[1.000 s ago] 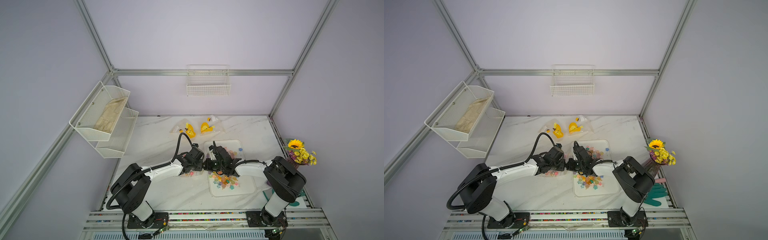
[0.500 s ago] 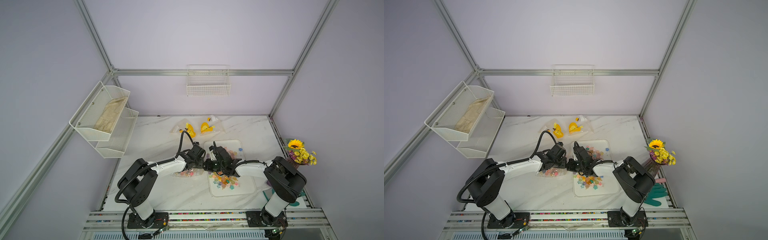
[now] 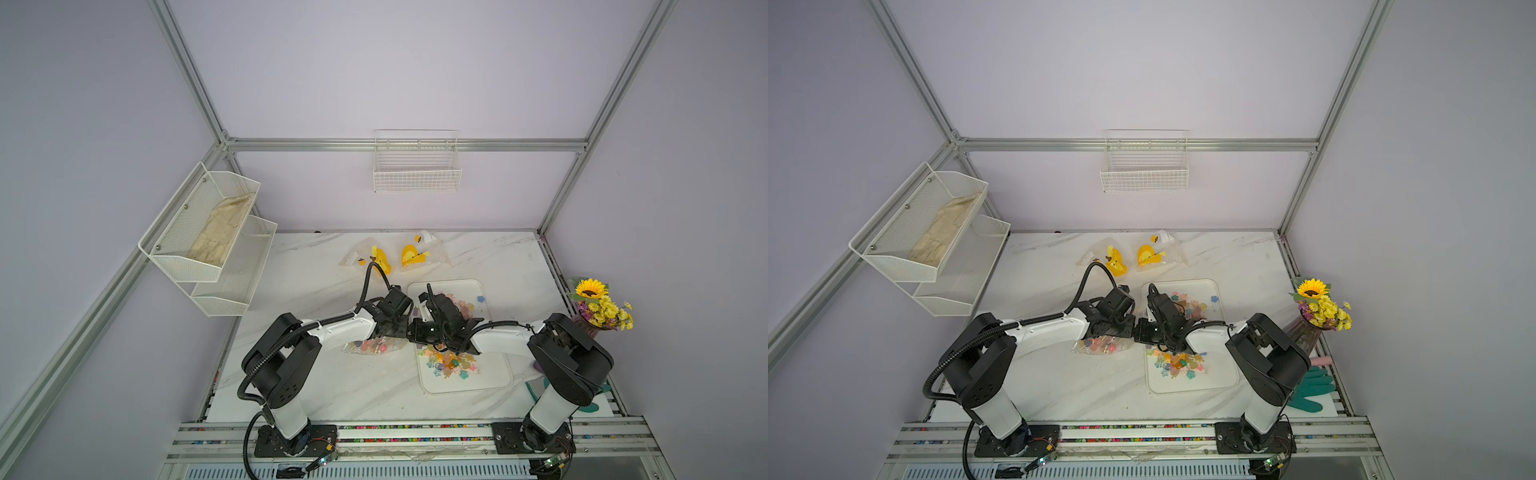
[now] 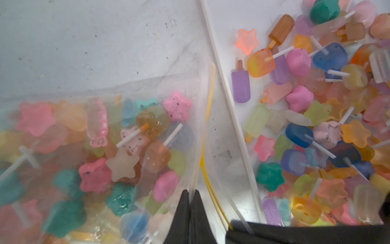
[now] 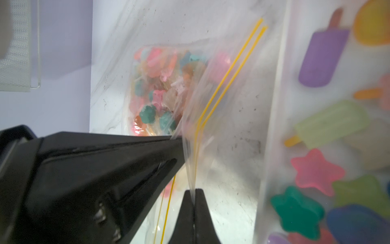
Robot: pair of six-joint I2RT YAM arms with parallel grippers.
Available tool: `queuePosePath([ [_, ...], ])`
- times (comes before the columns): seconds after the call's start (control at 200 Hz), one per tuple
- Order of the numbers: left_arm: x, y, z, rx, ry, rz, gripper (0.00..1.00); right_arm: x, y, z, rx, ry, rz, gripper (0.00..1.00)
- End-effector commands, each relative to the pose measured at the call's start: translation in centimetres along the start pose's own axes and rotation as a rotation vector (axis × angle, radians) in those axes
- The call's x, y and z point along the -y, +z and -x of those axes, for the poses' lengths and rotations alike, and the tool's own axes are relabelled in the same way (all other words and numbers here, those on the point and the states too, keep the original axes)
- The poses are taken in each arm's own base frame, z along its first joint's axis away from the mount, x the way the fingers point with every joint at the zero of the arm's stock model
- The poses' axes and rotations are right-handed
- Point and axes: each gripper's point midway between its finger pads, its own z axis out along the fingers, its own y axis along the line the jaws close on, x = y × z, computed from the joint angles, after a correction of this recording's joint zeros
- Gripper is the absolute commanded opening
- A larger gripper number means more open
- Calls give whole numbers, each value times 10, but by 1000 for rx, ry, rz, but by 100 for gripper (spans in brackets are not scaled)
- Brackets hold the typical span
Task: Pour candies out of the ziploc bag
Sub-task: Open the ziploc bag at the center of the board.
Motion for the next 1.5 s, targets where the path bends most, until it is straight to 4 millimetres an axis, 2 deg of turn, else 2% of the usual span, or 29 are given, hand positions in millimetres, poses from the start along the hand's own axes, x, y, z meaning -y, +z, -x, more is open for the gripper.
queuePosePath([
  [0.0,1,-27,36,104,-18,-1,0,0,-7,4,24,26,-13,0],
  [0.27,-24,-55,31,144,-44,40,0,21,2,-3,4,82,-89,0],
  [0.53,-32,-68,23,163,-70,37,0,20,1,1,14,79,-97,0],
  [0.675,-28,-65,22,152,-64,23,0,7,-2,9,35,29,-58,0],
  [0.77,-25,-63,22,146,-61,11,0,-6,-4,15,47,-9,-14,9],
  [0.845,-23,-61,22,142,-61,2,0,-14,-5,19,55,-40,12,24],
  [0.94,-21,-60,23,139,-57,-5,0,-23,-3,26,56,-80,27,34],
  [1.02,-20,-59,23,137,-56,-9,0,-30,0,33,63,-102,39,38],
  [1.175,-19,-59,24,140,-59,-17,0,-36,10,40,53,-125,46,40],
  [1.23,-18,-59,23,139,-58,-17,0,-35,13,40,49,-123,41,39],
  [1.305,-19,-60,24,143,-59,-15,0,-30,18,40,42,-108,25,32],
  [1.445,-22,-61,23,147,-59,-6,0,-20,12,41,67,-62,-20,5],
  [1.495,-23,-62,23,150,-61,-1,0,-16,8,41,84,-43,-42,0],
])
